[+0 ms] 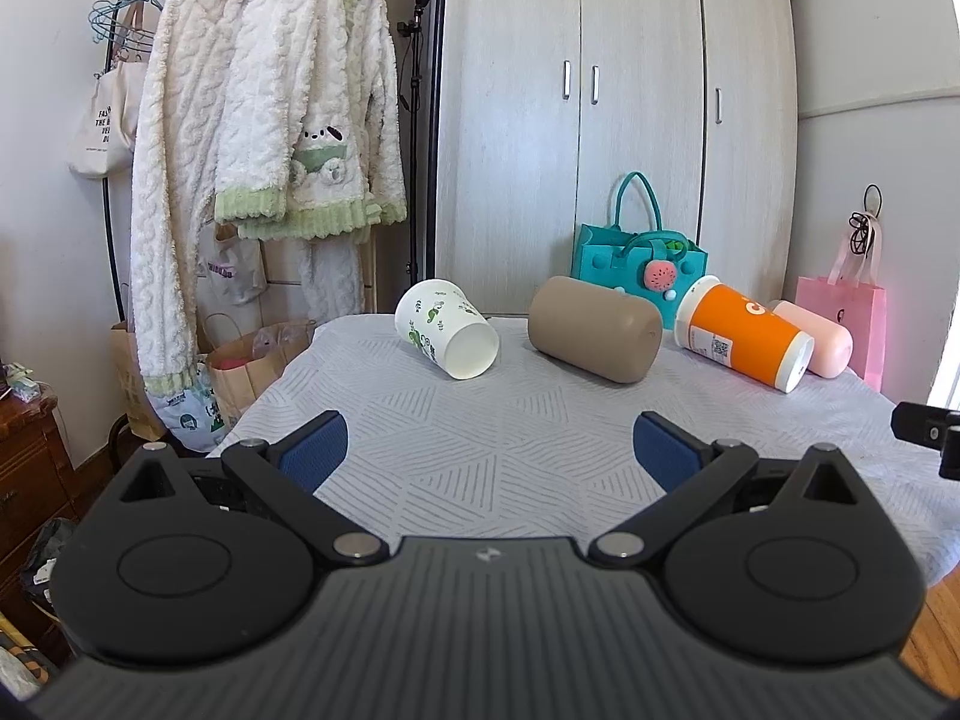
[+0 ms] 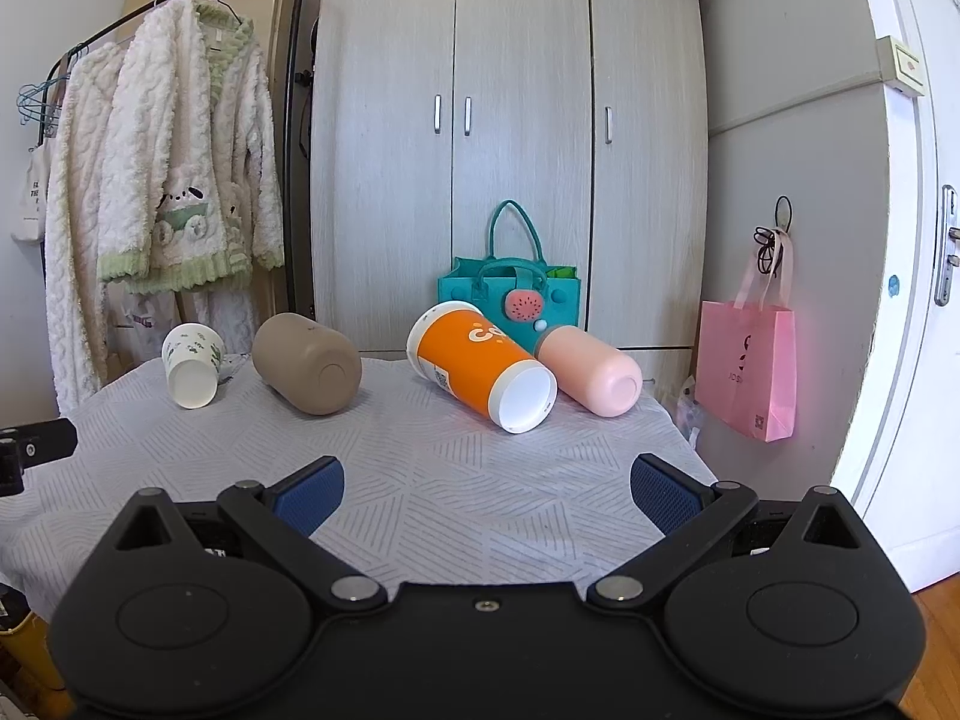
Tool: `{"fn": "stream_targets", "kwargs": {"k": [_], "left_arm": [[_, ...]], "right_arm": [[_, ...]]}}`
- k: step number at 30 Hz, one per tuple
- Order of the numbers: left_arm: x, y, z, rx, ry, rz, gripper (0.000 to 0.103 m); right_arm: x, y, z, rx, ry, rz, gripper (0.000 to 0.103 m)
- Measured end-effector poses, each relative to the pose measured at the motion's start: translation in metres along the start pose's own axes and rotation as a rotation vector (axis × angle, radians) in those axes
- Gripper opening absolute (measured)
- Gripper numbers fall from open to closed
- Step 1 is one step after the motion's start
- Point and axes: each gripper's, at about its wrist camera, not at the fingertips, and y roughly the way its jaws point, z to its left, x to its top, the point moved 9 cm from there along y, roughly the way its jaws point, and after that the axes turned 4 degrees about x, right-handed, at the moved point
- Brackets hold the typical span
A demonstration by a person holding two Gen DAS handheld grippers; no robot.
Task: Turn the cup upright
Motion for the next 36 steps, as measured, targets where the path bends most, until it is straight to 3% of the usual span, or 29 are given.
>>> {"fn": "stream_targets", "kwargs": {"k": [36], "left_arm": [[-0.0038,0.0009,-0.0064,-0.007,0.013,0.0,0.103]], "right_arm": [[-0.0046,0.0012,-0.0035,-0.004,0.0,0.014,0.103]]}}
